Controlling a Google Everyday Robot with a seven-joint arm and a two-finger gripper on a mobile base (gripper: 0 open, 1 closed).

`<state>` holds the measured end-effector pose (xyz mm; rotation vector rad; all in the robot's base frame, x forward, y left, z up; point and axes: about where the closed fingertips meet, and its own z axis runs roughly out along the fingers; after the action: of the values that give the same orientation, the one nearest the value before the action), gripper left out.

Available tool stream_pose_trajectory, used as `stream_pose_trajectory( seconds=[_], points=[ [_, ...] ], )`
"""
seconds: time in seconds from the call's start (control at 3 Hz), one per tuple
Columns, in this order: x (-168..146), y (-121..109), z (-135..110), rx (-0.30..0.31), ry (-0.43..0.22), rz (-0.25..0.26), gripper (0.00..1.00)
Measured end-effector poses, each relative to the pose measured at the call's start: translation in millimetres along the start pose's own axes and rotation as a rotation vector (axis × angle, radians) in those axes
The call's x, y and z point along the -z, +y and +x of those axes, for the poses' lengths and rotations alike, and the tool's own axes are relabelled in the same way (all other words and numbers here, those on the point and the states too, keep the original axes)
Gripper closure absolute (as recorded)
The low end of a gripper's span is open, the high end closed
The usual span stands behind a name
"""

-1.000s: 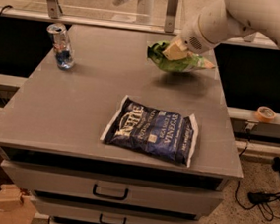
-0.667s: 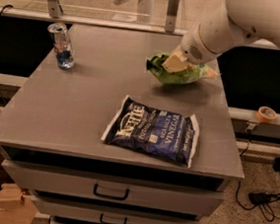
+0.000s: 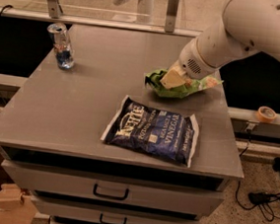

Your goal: Move green rice chip bag near blue chip bag

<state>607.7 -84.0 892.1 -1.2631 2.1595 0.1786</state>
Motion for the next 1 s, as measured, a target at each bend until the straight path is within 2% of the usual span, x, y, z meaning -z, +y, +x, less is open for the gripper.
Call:
stream_pose_trajectory(
  seconds=[0.33,0.67,1.0],
  points=[
    [-3.5,3.8,4.9,-0.014,0.009,-0.018,0.13],
    [-4.0,6.3,8.5,-0.026,0.015,-0.028,0.0],
    [2.1,0.2,7.6,-0.06,-0.011,-0.021,0.0]
  ],
)
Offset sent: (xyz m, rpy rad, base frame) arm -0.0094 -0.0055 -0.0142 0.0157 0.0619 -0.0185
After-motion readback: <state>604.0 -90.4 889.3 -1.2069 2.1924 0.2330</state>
